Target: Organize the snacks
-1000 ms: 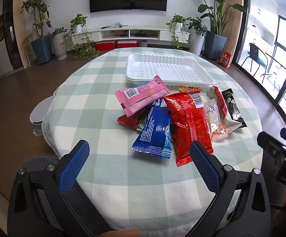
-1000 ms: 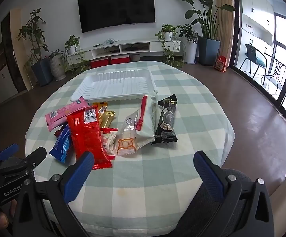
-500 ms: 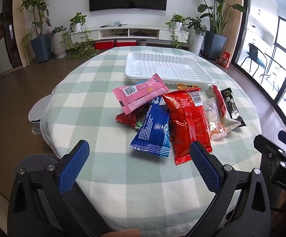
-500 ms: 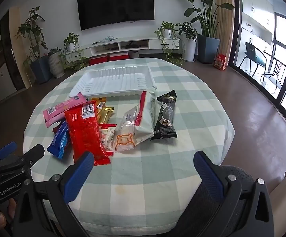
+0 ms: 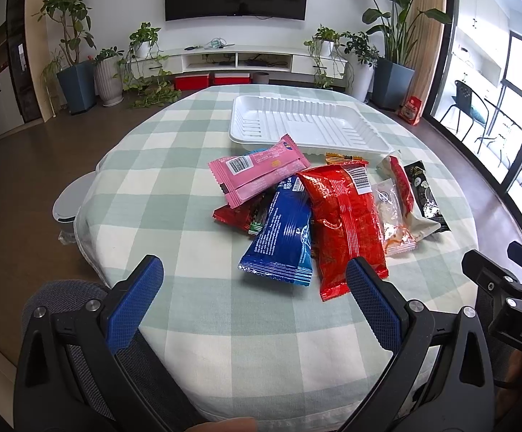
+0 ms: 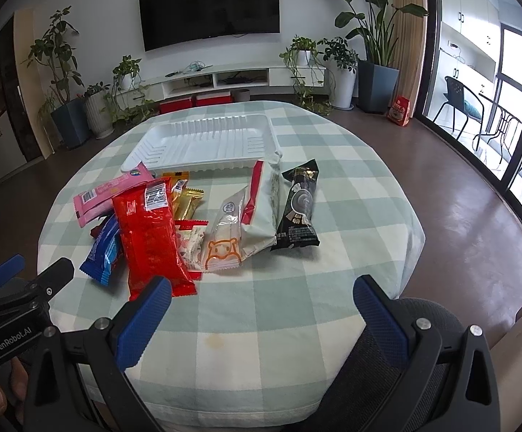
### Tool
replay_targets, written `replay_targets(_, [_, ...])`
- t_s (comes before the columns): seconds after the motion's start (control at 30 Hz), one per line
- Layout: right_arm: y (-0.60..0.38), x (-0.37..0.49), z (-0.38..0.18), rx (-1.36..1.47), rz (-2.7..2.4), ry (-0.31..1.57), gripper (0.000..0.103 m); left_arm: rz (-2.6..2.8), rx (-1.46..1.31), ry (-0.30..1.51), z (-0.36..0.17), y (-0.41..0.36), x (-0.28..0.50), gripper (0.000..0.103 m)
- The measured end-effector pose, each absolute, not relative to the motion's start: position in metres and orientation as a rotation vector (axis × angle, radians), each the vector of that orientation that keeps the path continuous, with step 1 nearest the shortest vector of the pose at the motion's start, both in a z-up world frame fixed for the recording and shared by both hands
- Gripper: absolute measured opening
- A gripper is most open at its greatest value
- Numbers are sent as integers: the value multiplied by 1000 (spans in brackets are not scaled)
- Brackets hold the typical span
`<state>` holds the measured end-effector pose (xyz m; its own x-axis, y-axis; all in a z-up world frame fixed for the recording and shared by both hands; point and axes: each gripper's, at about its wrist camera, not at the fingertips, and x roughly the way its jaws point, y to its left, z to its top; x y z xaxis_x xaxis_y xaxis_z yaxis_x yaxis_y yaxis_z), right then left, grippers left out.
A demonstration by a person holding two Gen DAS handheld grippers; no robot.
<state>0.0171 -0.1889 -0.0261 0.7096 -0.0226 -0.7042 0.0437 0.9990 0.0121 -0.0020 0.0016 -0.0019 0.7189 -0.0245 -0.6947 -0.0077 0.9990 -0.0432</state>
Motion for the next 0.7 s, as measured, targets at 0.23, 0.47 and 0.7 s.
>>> replay_targets(0.23, [-190, 17, -26, 27, -39, 786, 103, -9, -45, 769, -2, 2, -2, 103])
replay_targets(0.47, [-190, 16, -27, 26, -39, 786, 103, -8, -45, 770, -2, 2, -2, 103])
replay_targets(0.7, [-189, 17, -27, 26, -39, 787, 103, -8, -46, 770, -2, 2, -2, 103])
